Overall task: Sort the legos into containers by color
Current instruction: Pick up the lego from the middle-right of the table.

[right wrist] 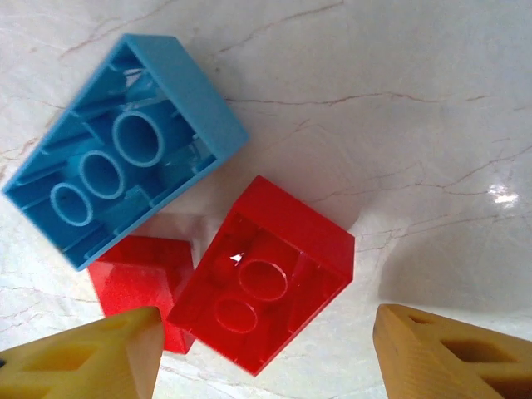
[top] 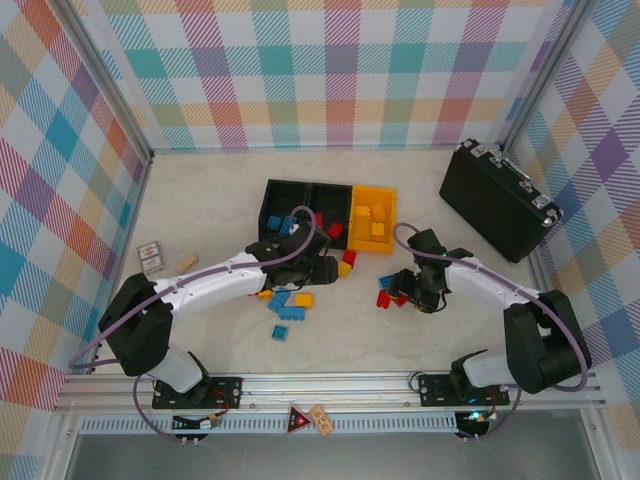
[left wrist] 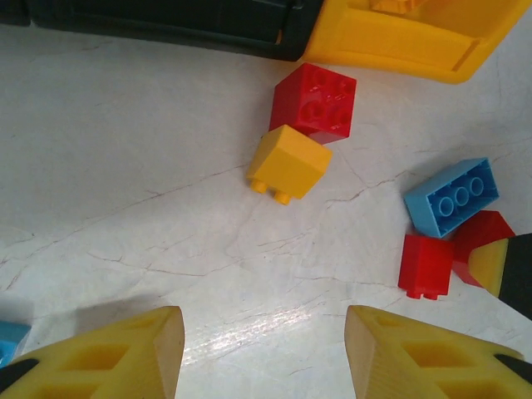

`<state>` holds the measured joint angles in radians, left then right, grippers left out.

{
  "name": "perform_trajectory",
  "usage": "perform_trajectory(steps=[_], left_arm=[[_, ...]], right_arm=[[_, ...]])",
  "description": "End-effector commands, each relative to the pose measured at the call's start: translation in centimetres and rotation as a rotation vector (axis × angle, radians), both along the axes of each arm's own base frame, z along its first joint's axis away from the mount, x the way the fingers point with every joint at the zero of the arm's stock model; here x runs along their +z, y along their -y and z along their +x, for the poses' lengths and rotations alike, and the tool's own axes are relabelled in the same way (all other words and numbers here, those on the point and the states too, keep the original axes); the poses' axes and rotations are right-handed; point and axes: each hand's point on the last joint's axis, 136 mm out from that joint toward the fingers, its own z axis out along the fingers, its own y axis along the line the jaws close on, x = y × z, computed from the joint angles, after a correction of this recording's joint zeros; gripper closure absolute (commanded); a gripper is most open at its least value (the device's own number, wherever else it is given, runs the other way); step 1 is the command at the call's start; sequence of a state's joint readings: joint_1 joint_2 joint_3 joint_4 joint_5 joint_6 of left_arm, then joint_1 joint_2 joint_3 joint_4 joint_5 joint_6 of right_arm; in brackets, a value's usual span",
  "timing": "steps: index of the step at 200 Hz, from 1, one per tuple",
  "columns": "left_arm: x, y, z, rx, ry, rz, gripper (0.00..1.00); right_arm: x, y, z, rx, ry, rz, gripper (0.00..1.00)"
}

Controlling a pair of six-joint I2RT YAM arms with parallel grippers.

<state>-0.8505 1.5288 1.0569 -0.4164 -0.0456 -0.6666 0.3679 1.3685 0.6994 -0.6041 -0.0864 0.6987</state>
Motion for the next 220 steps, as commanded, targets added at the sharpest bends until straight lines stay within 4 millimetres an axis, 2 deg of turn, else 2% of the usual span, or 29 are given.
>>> perform_trajectory(steps=[1,67,109,124,161,190,220], left_arm=[[0.6,0.2,-0.1,0.026,0.021,-0.034,0.47],[0.1,0.7,-0.3,0.02,0.004,-0.032,0.47],[-0.4,1.1,-0.4,0.018,-0.007,-0.031,0.47],[-0.7,1.2,-0.4,0.019,-0.013,-0.03,0.47],[-0.6,1.2,-0.6,0.022,-0.011,-0.031,0.47],[-0.5,0.4,-0.6,0.058,0.0,-0.029,0.47],[-0.9,-1.6,-1.0,0.129,0.005,-0.005,0.46]], right_arm=[[-0.5,0.0,0.3,-0.023,-0.004,-0.009,0.33],[-0.7,1.5,0.0,-0.036,-0.005,-0.092,0.44],[-0.4,2.1,-0.2,-0.019,0.01,-0.12,0.68],[-0.3,2.2,-0.2,-0.015,0.008,-0.128,0.74],[0.5,2.7,-0.3,-0.011,0.024,-0.147,0.75],[2.8,2.6,0.0,0.007,0.075,-0.138,0.75],[5.2,1.2,1.2,0.041,0.134,-0.074,0.75]])
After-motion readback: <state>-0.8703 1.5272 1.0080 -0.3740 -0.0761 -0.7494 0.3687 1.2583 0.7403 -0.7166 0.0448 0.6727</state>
